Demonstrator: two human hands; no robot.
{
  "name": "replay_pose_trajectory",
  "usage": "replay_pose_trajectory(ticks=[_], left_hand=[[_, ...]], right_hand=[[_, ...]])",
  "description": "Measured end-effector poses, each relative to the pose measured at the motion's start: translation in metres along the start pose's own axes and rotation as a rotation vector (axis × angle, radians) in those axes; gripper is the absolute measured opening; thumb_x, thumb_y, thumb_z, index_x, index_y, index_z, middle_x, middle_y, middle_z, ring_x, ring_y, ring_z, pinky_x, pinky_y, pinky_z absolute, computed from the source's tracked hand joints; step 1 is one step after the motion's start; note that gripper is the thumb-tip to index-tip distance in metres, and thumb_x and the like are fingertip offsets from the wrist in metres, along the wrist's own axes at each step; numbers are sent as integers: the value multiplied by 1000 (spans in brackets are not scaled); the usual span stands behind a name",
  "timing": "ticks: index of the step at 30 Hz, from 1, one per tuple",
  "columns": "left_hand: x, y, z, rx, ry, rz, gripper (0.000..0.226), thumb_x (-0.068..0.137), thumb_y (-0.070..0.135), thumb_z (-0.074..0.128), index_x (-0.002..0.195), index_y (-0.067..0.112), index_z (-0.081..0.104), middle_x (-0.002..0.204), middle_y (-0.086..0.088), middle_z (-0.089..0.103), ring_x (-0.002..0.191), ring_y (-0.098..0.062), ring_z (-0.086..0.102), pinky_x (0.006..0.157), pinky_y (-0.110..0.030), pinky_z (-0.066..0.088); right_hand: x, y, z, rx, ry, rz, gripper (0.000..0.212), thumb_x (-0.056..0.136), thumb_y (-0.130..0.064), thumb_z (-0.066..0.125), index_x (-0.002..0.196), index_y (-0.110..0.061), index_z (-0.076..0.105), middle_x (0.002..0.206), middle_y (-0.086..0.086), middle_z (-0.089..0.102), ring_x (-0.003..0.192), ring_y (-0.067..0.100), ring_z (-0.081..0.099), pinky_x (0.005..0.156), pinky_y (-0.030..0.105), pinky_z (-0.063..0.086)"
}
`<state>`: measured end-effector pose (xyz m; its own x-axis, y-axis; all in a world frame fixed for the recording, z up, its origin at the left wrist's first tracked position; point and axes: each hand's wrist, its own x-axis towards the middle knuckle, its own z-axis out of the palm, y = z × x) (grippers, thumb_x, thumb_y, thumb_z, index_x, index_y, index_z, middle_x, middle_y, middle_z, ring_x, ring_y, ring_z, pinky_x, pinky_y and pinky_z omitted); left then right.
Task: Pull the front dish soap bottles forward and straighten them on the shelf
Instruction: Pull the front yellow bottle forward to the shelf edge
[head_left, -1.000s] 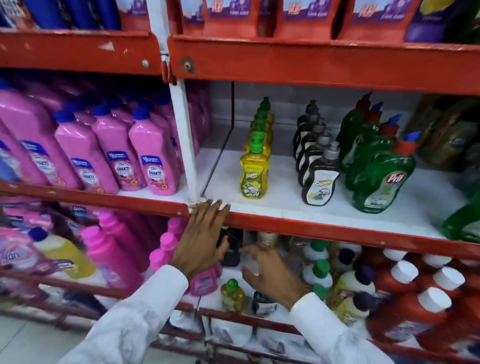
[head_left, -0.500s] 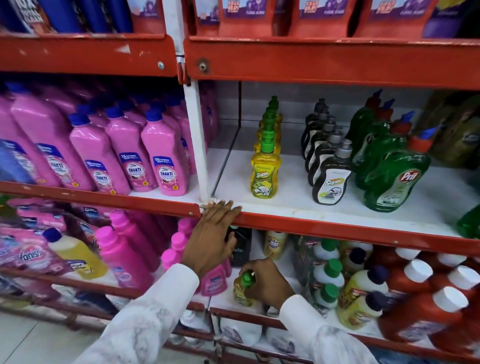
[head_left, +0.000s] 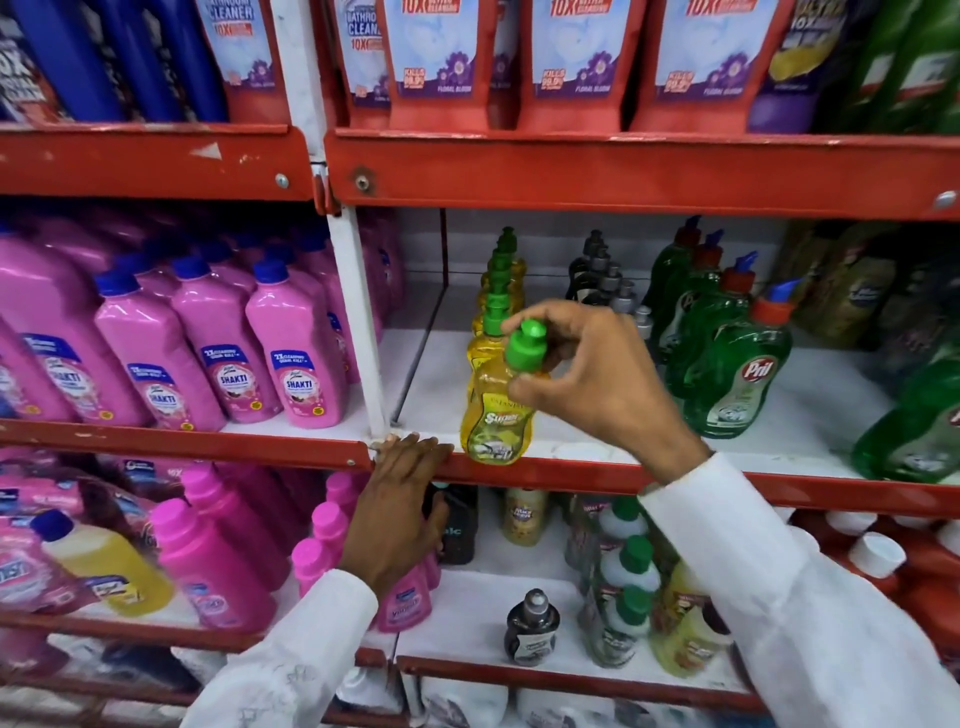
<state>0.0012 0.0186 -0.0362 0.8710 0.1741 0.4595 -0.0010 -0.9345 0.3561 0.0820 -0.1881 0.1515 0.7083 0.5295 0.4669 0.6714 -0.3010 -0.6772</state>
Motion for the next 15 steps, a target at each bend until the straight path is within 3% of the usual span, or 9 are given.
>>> replay_pose_trajectory(ticks=[6, 11, 15], left_hand=[[-3, 3, -1, -12, -24, -26, 64, 83, 14, 66, 144, 21, 48, 146, -7, 55, 145, -28, 39, 126, -43, 23], [-4, 7, 1, -25, -14, -55, 66, 83, 14, 66, 145, 22, 46, 148, -7, 53, 146, -29, 37, 126, -41, 20], [-4, 12, 4, 18, -7, -67, 68, 82, 16, 66, 147, 18, 44, 150, -12, 50, 146, -32, 35, 126, -46, 25]], right_hand=[[37, 19, 23, -122, -108, -13, 45, 64, -17, 85, 108, -18, 75, 85, -6, 73, 58, -8, 58, 55, 1, 40], [47, 37, 36, -137, -165, 11, 47, 66, -17, 86, 111, -15, 74, 95, -1, 76, 66, -2, 61, 59, 0, 42], [51, 44, 38, -153, -174, 25, 55, 67, -20, 85, 120, -18, 69, 107, 1, 76, 87, 10, 66, 75, 17, 48]])
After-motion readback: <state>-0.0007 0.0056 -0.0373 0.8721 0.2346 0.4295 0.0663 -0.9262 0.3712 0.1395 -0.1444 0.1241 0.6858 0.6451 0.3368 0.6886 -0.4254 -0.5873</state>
